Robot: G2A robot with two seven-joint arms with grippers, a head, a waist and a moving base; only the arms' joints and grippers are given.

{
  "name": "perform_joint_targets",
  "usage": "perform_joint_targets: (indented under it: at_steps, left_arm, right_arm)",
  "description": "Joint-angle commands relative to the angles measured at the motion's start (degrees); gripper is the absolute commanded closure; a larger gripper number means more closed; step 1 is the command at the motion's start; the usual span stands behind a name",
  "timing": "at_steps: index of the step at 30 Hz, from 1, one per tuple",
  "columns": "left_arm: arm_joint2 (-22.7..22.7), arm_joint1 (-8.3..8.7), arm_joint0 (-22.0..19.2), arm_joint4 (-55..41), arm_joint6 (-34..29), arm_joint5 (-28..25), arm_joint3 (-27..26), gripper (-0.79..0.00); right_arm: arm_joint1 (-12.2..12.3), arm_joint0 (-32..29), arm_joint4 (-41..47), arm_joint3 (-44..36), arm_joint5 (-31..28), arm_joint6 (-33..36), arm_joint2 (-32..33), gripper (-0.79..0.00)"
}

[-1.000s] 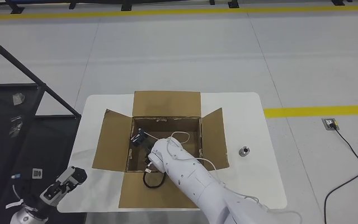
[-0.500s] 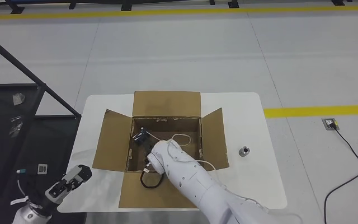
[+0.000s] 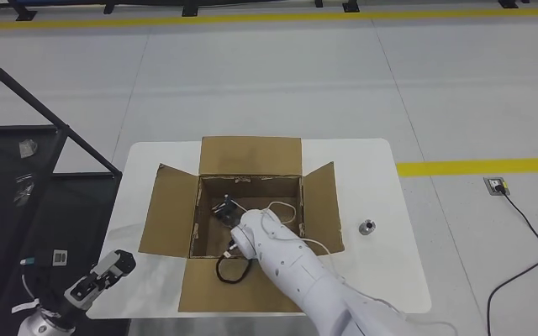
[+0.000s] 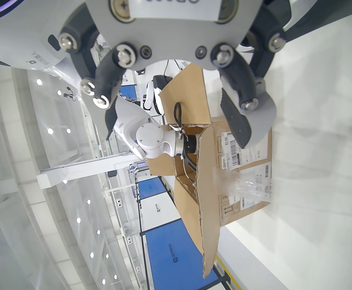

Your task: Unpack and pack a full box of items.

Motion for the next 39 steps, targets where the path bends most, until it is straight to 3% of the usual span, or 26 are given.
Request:
perform_joint_targets:
  at_steps: [1, 9, 19, 35, 39]
  left_arm:
    - [0.01, 0.04, 0.1, -0.04, 0.09, -0.02, -0.05, -0.785]
    - [-0.04, 0.22, 0.43, -0.02, 0.17, -0.07, -0.07, -0.785]
    - [0.15, 0.45, 0.54, 0.11, 0.22, 0.02, -0.5, -0.785]
    - [0.6, 0.68, 1.01, 0.58, 1.26, 0.24, -0.9, -0.785]
    - [0.63, 0.74, 1.15, 0.67, 1.44, 0.25, -0.92, -0.785]
  right_arm:
    - [-0.07, 0.04, -0.12, 0.77, 0.47, -0.39, 0.16, -0.391]
    - [-0.43, 0.37, -0.86, 1.98, 6.47, -4.14, 0.9, -0.394]
    - [-0.14, 2.76, -1.19, 3.26, 10.08, -2.52, 2.28, -0.379]
    - [1.09, 1.88, 0.51, 4.12, 2.85, -5.0, 4.69, -0.323]
    - [1.12, 0.95, -2.94, 3.75, 2.21, -7.39, 3.37, -0.354]
